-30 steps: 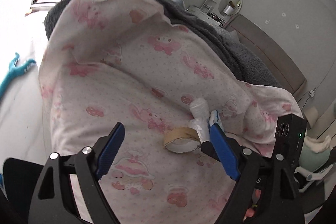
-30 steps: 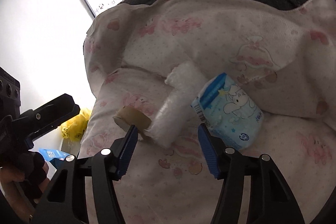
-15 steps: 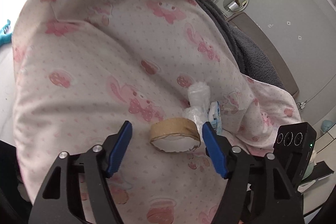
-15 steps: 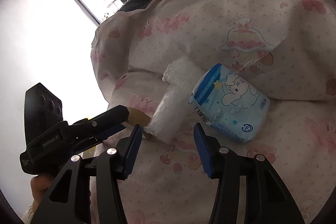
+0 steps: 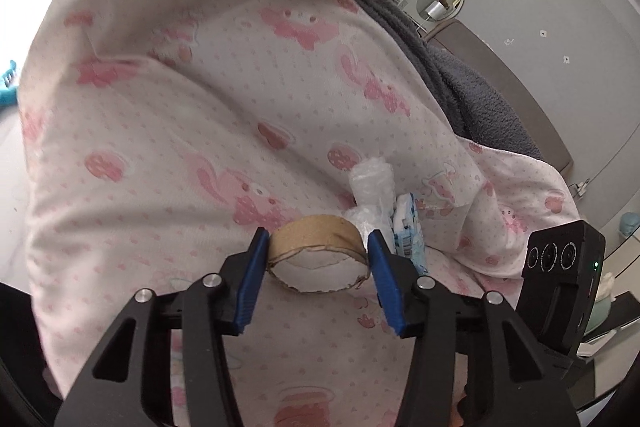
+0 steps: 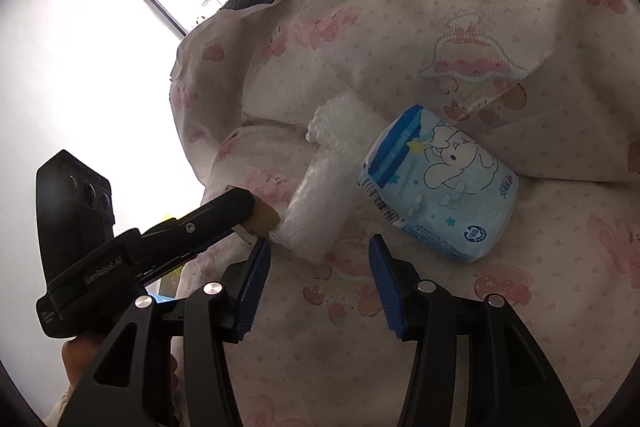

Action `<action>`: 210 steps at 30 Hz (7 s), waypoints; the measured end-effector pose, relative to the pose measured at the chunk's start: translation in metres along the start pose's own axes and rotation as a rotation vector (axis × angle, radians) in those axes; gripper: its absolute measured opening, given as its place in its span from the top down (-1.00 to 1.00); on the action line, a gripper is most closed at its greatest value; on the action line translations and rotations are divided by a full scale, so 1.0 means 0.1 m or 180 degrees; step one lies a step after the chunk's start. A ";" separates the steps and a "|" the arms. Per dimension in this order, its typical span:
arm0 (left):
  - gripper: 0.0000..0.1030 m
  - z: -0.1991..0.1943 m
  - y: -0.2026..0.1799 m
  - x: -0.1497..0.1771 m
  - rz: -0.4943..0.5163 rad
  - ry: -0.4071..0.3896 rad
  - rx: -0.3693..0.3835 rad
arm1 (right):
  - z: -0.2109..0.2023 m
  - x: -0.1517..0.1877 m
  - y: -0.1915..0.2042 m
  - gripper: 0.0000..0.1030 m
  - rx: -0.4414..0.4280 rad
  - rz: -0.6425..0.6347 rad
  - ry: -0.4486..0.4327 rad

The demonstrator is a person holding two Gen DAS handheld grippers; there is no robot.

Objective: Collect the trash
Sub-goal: 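Grasp the second brown tape roll with the left gripper, then grasp the clear bubble wrap with the right gripper, then carry both items over the bin and open the left gripper to drop the tape roll, then lower the bubble wrap into the bin and open the right gripper, then move both grippers back to the duvet, right toward the blue diaper pack, then grasp the blue diaper pack with the right gripper while the left gripper grasps the bubble wrap roll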

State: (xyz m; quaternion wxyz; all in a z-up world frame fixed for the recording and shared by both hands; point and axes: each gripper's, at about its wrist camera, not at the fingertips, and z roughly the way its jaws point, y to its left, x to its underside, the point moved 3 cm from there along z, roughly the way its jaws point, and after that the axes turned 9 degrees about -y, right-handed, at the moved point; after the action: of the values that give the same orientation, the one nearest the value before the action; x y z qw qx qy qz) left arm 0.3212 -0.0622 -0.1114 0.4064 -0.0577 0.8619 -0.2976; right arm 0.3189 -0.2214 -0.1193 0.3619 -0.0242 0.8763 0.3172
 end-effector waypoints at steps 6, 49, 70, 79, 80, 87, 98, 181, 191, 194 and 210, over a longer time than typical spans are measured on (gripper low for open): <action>-0.03 -0.17 0.03 -0.08 0.0157 -0.0163 -0.0143 | 0.03 -0.02 0.05 -0.01 0.0046 -0.0015 -0.0029; -0.05 -1.32 1.34 0.01 0.0780 0.0292 -0.1344 | 0.37 0.05 1.73 0.35 0.0140 -0.1133 -0.0238; -0.08 -1.61 2.44 0.52 0.0212 0.1100 -0.1669 | 0.99 0.83 2.88 0.35 -0.0431 -0.1806 0.0187; -0.45 -1.82 2.69 0.64 0.0088 0.1224 -0.1713 | 1.24 1.03 3.08 0.35 -0.0458 -0.1841 0.0316; -0.47 -1.86 2.70 0.63 0.0089 0.1191 -0.1713 | 1.27 1.06 3.11 0.35 -0.0455 -0.1847 0.0340; -0.52 -2.15 2.73 0.44 0.0071 0.0867 -0.1702 | 1.54 1.33 3.16 0.35 -0.0389 -0.1899 0.0602; -0.58 -2.65 2.71 0.11 0.0208 0.0182 -0.1838 | 2.03 1.92 2.98 0.35 -0.0328 -0.1648 0.1277; -0.82 -1.37 0.25 -0.52 0.0988 -0.0978 -0.0975 | 0.28 0.03 1.00 -0.71 0.0571 -0.1592 -0.0086; -0.82 -0.83 0.01 -0.34 0.1071 -0.0607 -0.0828 | 0.05 -0.22 0.35 -0.73 0.0885 -0.1420 -0.0144; -0.82 -0.71 -0.06 -0.31 0.1043 -0.0536 -0.0741 | 0.06 -0.27 0.18 -0.74 0.0947 -0.1422 -0.0090; -0.82 -0.22 -0.15 -0.15 0.0695 -0.0227 -0.0551 | 0.33 -0.25 -0.22 -0.39 0.0849 -0.1496 0.0336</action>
State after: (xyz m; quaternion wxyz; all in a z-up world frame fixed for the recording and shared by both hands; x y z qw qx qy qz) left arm 0.3129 -0.0586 -0.0821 0.4602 -0.0090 0.8706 -0.1739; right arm 0.3635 -0.2242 -0.1327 0.3793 -0.1956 0.8983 0.1047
